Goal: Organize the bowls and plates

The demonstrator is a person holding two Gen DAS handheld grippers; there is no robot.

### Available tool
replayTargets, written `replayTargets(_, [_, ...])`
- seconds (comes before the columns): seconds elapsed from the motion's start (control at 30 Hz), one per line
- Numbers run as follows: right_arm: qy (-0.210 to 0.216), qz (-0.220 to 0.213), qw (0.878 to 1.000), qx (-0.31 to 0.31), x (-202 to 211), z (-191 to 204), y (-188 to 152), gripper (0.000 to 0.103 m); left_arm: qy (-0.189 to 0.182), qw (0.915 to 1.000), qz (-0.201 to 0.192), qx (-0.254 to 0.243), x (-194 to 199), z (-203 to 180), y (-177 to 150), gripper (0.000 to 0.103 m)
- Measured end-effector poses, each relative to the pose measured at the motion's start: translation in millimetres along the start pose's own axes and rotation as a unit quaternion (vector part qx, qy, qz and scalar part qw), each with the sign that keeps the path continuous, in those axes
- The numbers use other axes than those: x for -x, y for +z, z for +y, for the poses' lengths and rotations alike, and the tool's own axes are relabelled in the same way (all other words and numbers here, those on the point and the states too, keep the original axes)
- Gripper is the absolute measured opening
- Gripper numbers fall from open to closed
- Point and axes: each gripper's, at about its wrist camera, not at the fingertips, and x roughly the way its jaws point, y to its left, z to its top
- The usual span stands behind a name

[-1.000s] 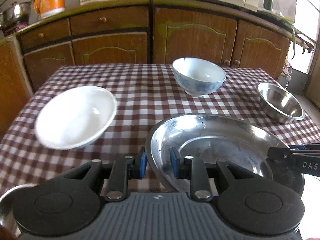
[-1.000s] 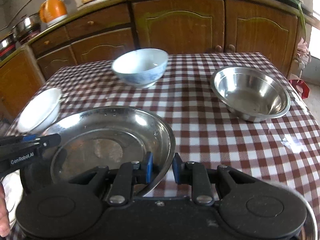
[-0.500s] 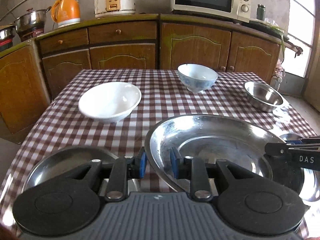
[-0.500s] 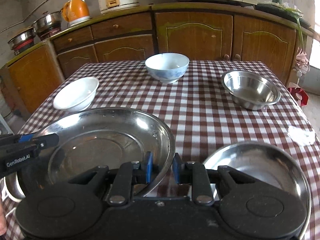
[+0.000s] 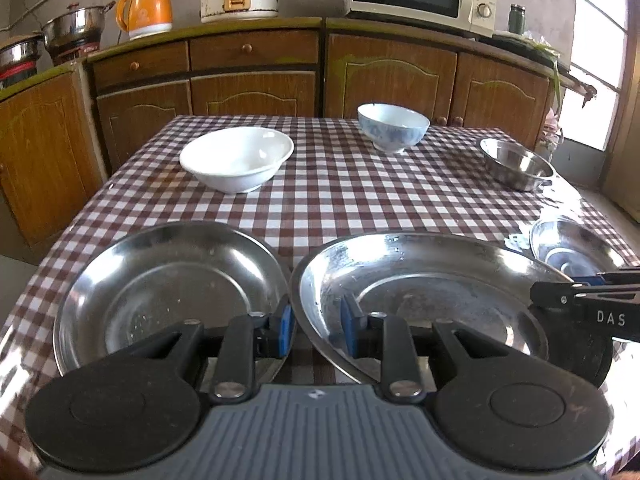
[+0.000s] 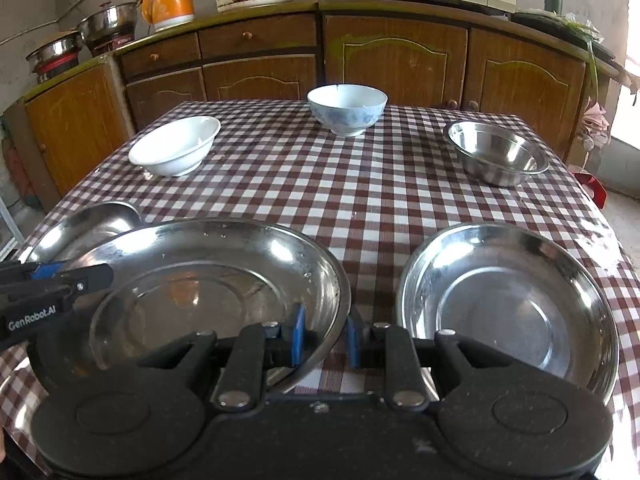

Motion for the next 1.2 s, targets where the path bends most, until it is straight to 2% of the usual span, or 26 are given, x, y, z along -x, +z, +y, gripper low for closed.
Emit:
replayTargets(0.7, [-0.011,0.009,1.000,-0.011,-11.1,-9.4,-21.1,0.028,0.003,0.9996,0.001,-0.027,-12.6,-11.6,-24.8,0.027])
replayTargets(1.2, [-0.015,0.014,1.000,-0.016,-16.3,-13.9,-26.8,0.028,-0.003,0.9997,0.012,-0.020,-21.4,-12.5,-31.6,0.027])
